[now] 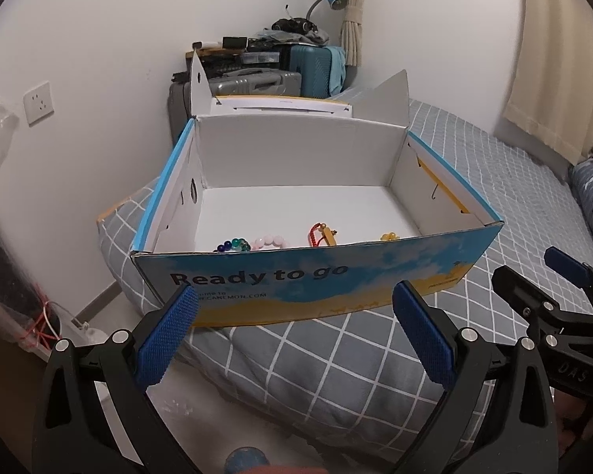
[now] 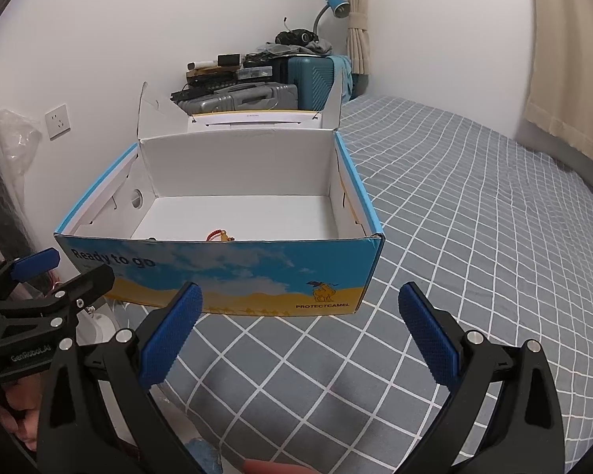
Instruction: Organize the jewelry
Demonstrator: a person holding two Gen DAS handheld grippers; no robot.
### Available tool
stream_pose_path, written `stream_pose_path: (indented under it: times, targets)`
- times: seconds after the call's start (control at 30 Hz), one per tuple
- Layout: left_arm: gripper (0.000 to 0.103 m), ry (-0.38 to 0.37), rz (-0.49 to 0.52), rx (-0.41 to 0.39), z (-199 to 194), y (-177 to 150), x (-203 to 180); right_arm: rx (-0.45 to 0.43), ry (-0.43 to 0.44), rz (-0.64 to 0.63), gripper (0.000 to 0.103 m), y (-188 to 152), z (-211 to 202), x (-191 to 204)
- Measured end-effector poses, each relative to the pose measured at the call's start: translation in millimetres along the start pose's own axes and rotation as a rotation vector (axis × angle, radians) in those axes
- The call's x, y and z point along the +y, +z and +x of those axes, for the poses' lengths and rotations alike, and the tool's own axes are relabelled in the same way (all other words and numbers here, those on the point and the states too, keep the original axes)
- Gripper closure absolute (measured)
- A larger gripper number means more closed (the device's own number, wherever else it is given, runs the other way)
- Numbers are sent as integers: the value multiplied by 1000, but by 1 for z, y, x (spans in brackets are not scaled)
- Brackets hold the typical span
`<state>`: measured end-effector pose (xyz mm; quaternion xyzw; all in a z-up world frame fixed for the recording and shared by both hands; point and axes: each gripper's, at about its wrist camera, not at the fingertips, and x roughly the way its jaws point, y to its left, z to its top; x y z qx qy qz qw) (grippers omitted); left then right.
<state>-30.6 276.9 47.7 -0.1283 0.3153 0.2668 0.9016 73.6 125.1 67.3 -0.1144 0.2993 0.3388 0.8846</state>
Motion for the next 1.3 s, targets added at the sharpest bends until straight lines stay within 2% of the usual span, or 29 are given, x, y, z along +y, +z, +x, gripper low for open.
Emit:
stream_pose_path:
  times: [0.27, 1.3]
  targets:
    - [6, 26, -1, -16, -2, 1, 1, 3, 3, -1, 7, -1, 0, -1]
    - [6, 31, -6, -23, -2, 0, 3, 7, -3, -4, 7, -2, 2, -2]
